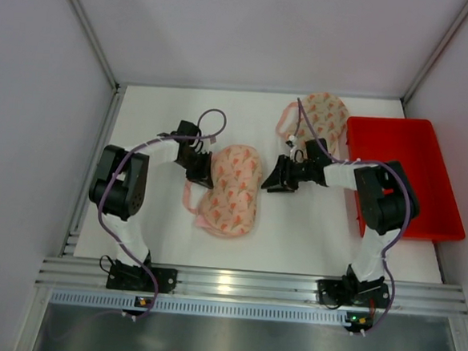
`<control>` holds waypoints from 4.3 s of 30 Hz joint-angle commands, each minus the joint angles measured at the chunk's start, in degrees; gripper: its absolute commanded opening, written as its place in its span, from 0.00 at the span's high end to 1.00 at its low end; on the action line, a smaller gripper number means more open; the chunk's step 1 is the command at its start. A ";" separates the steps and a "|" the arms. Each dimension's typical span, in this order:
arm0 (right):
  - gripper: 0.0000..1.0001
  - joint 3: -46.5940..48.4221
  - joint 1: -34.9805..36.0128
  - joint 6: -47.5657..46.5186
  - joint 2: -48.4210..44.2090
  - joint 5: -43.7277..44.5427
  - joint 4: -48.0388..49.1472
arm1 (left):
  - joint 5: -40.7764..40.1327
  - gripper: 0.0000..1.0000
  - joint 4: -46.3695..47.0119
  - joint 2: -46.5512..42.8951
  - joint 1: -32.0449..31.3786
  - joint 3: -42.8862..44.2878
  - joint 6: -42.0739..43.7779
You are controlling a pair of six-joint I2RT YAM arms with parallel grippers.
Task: Place the bra in the laundry bag and zip it closed
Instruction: Adjust the laundry bag at the center of the board, then zip the zipper on the laundry bag.
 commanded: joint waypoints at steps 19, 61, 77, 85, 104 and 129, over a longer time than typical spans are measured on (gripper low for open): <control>0.95 -6.42 4.62 35.94 13.99 -7.90 55.85 | -4.79 1.00 -0.96 6.34 1.49 0.40 2.45; 0.39 -12.05 9.01 22.29 0.26 0.63 30.67 | -14.20 1.00 2.03 5.63 2.81 -0.04 -0.98; 1.00 -0.73 11.30 23.11 5.99 -0.52 23.08 | -12.27 0.90 4.31 3.00 4.04 2.94 1.56; 1.00 7.54 10.86 17.84 8.97 0.80 8.41 | -10.51 0.31 4.23 -12.63 5.27 4.79 16.55; 1.00 12.47 11.38 18.45 10.12 2.39 -2.86 | -16.01 0.24 -15.46 -28.84 -33.91 -3.38 68.45; 1.00 13.08 13.67 20.12 7.66 2.74 -2.69 | -37.66 0.30 -28.82 1.49 -50.98 14.29 70.39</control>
